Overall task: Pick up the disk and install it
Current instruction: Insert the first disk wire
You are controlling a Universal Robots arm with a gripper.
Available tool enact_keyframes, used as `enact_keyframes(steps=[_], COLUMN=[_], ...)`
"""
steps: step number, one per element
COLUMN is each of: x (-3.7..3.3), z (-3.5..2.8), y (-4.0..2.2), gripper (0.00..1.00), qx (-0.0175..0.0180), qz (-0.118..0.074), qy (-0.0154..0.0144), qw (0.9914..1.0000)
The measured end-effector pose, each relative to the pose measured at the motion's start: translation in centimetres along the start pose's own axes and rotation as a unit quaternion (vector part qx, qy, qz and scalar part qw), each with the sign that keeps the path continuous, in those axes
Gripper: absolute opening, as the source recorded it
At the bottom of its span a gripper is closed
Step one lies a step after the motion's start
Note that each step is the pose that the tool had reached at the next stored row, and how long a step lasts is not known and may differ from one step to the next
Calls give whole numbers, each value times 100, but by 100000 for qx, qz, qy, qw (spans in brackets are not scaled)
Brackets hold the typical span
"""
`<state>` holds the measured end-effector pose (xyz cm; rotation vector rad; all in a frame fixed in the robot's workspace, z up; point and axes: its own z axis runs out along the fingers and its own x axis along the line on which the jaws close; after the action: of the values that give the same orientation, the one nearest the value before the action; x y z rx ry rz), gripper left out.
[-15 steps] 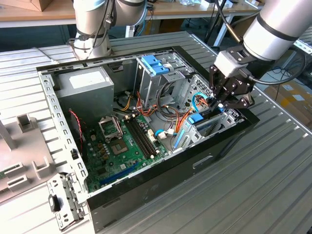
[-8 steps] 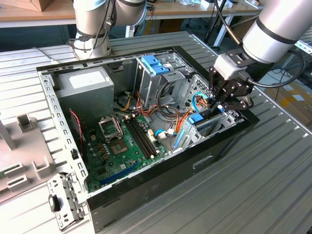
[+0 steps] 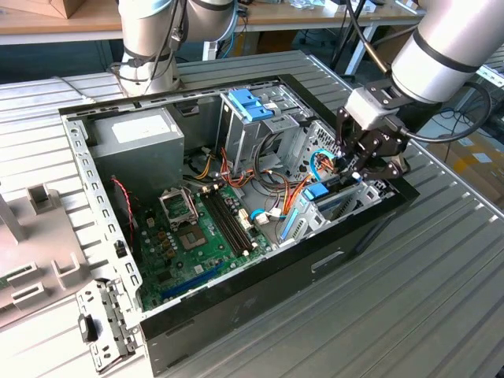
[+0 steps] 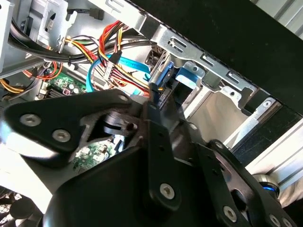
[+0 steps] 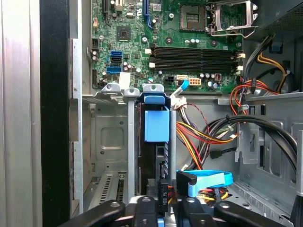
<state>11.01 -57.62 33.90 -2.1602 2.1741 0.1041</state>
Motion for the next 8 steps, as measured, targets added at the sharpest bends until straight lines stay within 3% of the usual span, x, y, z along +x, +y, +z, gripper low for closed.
enact_keyframes(steps=[1, 2, 5, 8], x=[0, 0, -1, -11], z=[0, 1, -7, -103], y=[0, 0, 0, -1], gripper=[24, 31, 31, 31], qx=[2, 3, 3, 4], qz=[-1, 2, -1, 2], qy=[-2, 1, 6, -42], qw=[100000, 100000, 100000, 100000])
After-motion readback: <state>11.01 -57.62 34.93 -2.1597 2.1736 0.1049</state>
